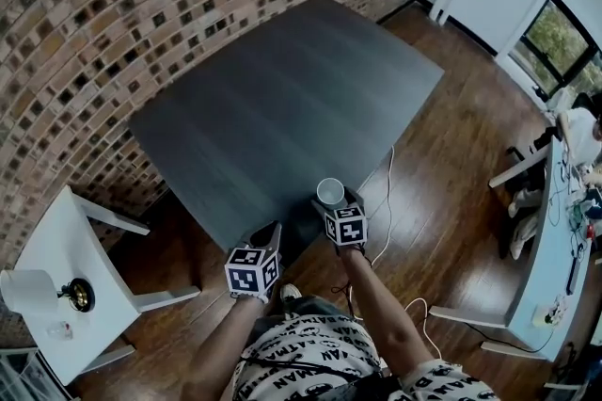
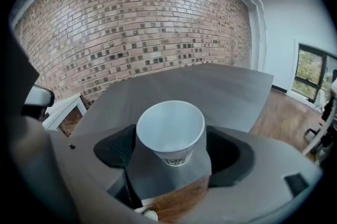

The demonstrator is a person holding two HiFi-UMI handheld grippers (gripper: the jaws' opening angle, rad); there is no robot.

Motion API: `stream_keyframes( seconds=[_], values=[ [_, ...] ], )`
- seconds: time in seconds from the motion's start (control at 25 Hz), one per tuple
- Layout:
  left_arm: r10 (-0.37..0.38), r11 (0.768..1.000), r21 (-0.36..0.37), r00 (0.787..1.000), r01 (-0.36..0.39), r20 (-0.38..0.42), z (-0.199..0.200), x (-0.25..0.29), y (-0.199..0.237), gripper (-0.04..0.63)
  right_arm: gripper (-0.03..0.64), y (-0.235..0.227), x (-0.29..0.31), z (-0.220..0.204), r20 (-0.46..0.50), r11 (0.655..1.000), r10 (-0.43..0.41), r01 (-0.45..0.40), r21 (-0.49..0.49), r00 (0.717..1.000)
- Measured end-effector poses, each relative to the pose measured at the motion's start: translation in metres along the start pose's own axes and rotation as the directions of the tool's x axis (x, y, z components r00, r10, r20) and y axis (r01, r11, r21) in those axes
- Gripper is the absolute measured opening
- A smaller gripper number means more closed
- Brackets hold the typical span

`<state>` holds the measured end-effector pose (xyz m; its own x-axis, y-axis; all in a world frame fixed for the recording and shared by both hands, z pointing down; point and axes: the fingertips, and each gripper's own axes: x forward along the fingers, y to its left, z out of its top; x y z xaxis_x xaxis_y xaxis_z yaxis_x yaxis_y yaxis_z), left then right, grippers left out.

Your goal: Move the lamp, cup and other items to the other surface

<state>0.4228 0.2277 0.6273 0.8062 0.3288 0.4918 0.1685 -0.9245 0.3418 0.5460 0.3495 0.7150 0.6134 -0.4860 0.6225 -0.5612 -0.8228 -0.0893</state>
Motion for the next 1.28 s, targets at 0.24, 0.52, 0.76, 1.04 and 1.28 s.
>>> stream_keyframes(
  seconds=[0.24, 0.52, 0.76, 1.04, 1.28],
  values=[
    [0.025, 0.999, -0.02, 1.0, -0.026, -0.002, -0.002, -0.005, 0.008, 0.0, 0.388, -0.003, 0.009, -0.002, -0.009, 0.999, -0.003, 0.003, -0.032, 1.0],
    [0.097, 0.993, -0.064, 0.995, -0.095, 0.027, -0.005, -0.035, 0.031, 0.0, 0.337, 0.026, 0.001, 0.016, 0.016, 0.993, 0.042, -0.04, -0.111, 0.999],
    [0.2, 0.974, -0.122, 0.977, -0.189, 0.08, -0.016, -0.092, 0.064, 0.0, 0.334, 0.104, -0.007, 0.045, 0.066, 0.969, 0.152, -0.135, -0.207, 0.986],
    [0.349, 0.924, -0.215, 0.928, -0.318, 0.129, -0.046, -0.206, 0.109, 0.0, 0.333, 0.244, -0.026, 0.054, 0.06, 0.907, 0.302, -0.267, -0.326, 0.952],
    [0.492, 0.848, -0.31, 0.855, -0.43, 0.161, -0.088, -0.325, 0.159, 0.0, 0.333, 0.389, -0.039, 0.044, 0.018, 0.82, 0.432, -0.384, -0.424, 0.902]
  ],
)
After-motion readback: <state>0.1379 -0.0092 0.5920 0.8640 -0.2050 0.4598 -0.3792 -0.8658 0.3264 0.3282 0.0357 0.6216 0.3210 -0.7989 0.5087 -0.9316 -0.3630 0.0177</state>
